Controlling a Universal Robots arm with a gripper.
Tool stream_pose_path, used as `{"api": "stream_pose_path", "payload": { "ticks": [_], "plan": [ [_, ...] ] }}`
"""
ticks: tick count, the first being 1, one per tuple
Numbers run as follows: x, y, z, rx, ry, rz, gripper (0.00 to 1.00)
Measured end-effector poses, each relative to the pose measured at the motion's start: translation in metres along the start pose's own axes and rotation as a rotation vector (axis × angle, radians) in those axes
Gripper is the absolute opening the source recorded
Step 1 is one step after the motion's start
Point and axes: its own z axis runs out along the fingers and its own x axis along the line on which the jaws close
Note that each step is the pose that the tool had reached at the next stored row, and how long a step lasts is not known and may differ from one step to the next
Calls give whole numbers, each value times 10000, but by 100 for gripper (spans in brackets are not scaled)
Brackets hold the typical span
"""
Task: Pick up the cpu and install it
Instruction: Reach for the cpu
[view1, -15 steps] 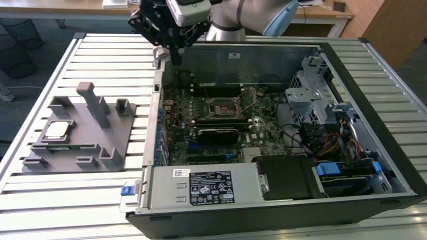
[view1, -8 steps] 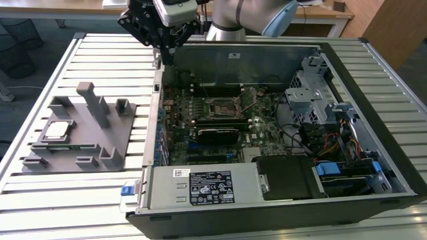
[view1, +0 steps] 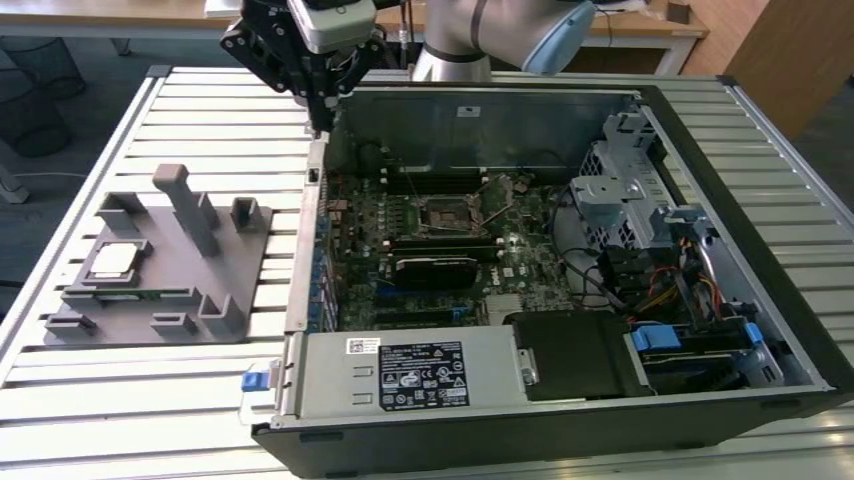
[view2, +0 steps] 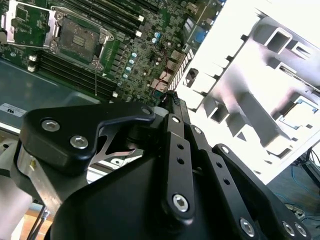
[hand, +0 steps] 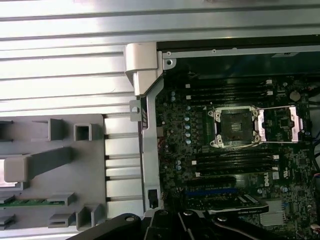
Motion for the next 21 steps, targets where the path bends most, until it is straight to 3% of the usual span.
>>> {"api": "stream_pose_path", "payload": {
  "ticks": [21],
  "plan": [
    [228,-17,1,1,4,0,11]
  ]
}}
